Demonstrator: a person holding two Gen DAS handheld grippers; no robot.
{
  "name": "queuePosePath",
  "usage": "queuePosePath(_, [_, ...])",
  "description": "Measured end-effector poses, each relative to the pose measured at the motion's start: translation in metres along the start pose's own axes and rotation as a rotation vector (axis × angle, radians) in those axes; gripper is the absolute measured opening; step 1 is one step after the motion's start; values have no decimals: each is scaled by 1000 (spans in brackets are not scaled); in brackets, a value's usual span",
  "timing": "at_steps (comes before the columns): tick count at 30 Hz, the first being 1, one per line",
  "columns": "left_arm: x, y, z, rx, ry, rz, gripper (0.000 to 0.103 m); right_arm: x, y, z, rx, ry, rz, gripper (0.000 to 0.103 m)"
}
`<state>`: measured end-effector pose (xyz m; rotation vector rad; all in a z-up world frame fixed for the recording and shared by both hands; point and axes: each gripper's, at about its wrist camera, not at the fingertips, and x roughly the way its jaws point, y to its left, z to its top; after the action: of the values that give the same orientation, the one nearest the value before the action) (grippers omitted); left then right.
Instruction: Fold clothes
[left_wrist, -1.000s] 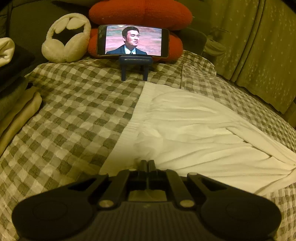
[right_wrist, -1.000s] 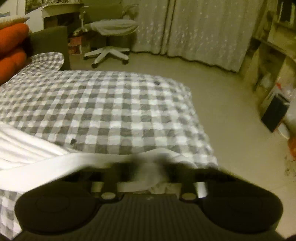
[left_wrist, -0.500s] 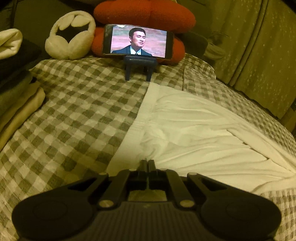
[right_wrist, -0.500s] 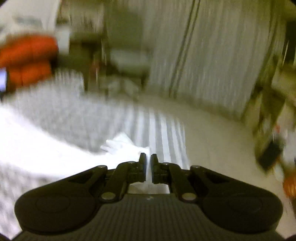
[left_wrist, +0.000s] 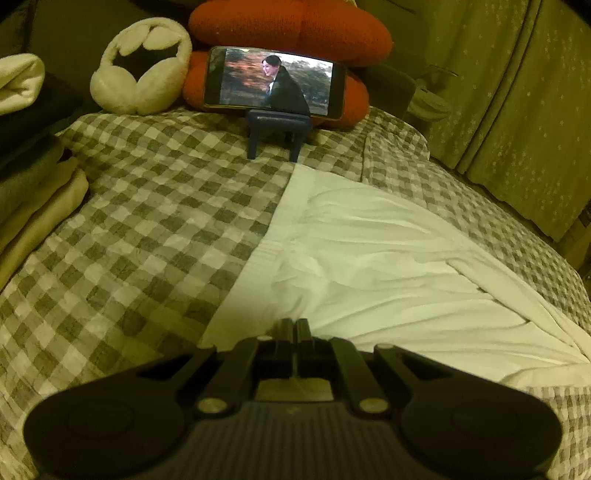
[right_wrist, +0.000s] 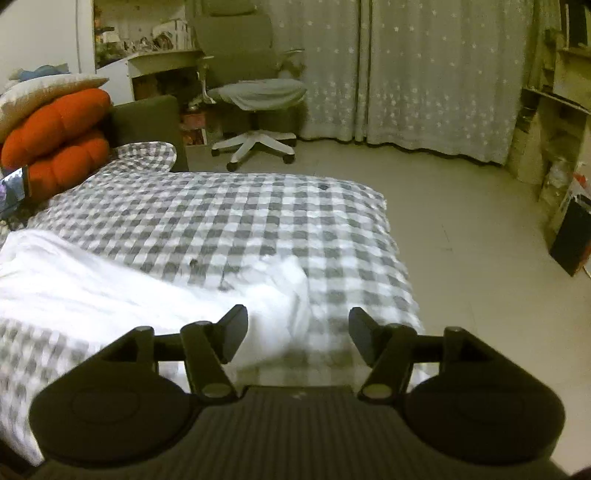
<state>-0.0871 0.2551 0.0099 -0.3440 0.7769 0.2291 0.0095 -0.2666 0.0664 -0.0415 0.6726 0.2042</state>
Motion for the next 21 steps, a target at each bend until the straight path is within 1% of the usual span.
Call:
queuePosePath(1, [0, 0, 0, 2, 0, 0, 2, 7, 3, 5, 4, 4, -3, 64])
queuePosePath(2, [0, 0, 0, 3, -3, -1, 2, 14, 6, 11, 8, 9, -6, 59])
queuePosePath(3, [-1, 0, 0, 4, -5, -1, 2, 22, 8, 13, 7, 30, -24, 28])
queuePosePath(4, [-1, 0, 0, 5, -8, -2, 2, 30, 10, 14, 5, 56, -48, 7])
queuePosePath(5, [-1, 0, 0, 6, -10, -2, 2, 39, 12, 16, 3, 82, -71, 4])
queuePosePath(6, [-2, 0, 0, 7, -12, -3, 2, 34, 13, 14, 8, 80, -78, 4])
queuePosePath(10, [-3, 0, 0, 12, -22, -5, 1, -2, 9, 11, 76, -37, -83, 2])
queuePosePath(11, [-3, 0, 0, 13, -24, -6, 1, -12, 8, 10, 91, -70, -88, 0])
queuePosePath(12, [-4, 0, 0, 14, -27, -6, 1, -17, 5, 8, 104, -81, -99, 0])
queuePosePath(16, [-5, 0, 0, 19, -36, -8, 1, -33, -10, 1, 152, -100, -154, 0])
queuePosePath(19, [-6, 2, 1, 6, -37, -17, 1, -35, -20, -6, 187, -70, -147, 0])
queuePosePath(21, [-9, 3, 2, -1, -45, -16, 1, -37, -23, -9, 182, -62, -168, 0])
